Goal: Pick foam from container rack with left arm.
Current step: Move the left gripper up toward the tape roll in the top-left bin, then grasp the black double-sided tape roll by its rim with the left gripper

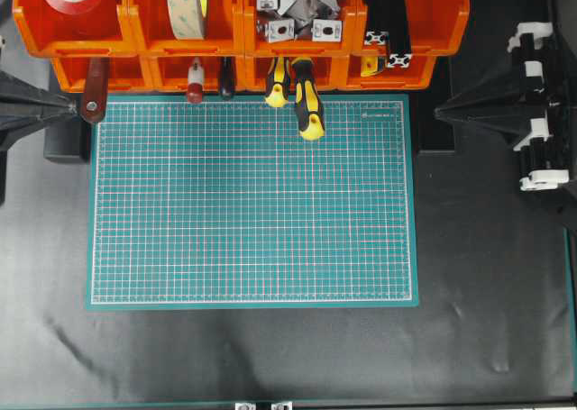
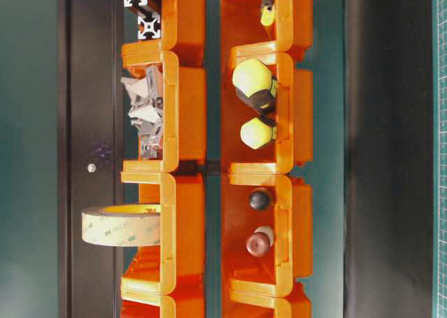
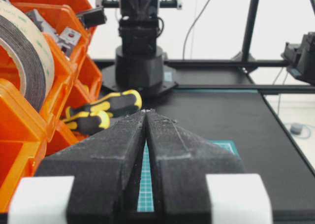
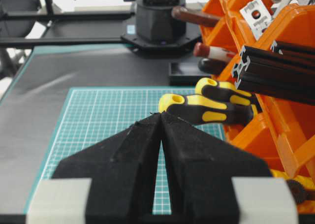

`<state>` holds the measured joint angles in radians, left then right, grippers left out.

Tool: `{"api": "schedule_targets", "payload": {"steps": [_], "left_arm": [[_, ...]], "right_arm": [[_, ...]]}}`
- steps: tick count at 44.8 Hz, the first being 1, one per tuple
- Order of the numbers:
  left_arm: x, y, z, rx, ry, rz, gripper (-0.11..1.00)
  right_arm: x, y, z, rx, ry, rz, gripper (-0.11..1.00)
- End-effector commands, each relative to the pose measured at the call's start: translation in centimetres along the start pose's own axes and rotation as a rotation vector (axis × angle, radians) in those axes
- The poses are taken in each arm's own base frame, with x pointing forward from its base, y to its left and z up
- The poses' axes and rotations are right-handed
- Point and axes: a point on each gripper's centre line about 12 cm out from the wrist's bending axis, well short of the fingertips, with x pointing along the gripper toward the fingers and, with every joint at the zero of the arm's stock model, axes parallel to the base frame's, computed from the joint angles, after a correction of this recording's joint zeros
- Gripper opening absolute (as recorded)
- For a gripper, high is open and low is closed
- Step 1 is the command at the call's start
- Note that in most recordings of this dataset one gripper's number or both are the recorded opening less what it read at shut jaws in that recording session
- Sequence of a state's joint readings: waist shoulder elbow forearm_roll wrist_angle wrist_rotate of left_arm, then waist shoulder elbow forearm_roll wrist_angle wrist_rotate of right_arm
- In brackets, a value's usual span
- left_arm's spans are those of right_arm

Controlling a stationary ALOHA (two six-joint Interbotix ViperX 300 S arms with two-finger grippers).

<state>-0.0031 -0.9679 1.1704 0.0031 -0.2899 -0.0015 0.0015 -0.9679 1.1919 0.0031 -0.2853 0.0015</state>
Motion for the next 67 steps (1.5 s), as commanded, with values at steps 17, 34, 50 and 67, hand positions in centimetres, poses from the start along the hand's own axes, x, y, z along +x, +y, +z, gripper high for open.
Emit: {"api": "schedule_targets", "payload": {"steps": [17, 34, 50, 67], "left_arm": [[1.5, 0.7, 10.0, -0.295, -0.073, 0.021, 0.0], [5.5, 4.5, 14.7, -0.82, 0.076, 0.253, 0.0], [8.4, 5.7, 13.2, -0.863, 0.196, 0.34, 0.11], [10.3, 6.7, 12.0, -0.899, 0.251, 0.399, 0.91]], "right_arm": [[-0.1, 0.1, 1.2, 0.015, -0.046, 0.006, 0.0], [0.0, 0.1, 1.1, 0.016, -0.044, 0.006, 0.0], [0.0, 0.2, 1.1, 0.014, -0.041, 0.012, 0.0], [0.0, 0.7, 1.1, 0.012, -0.041, 0.035, 0.0]]}}
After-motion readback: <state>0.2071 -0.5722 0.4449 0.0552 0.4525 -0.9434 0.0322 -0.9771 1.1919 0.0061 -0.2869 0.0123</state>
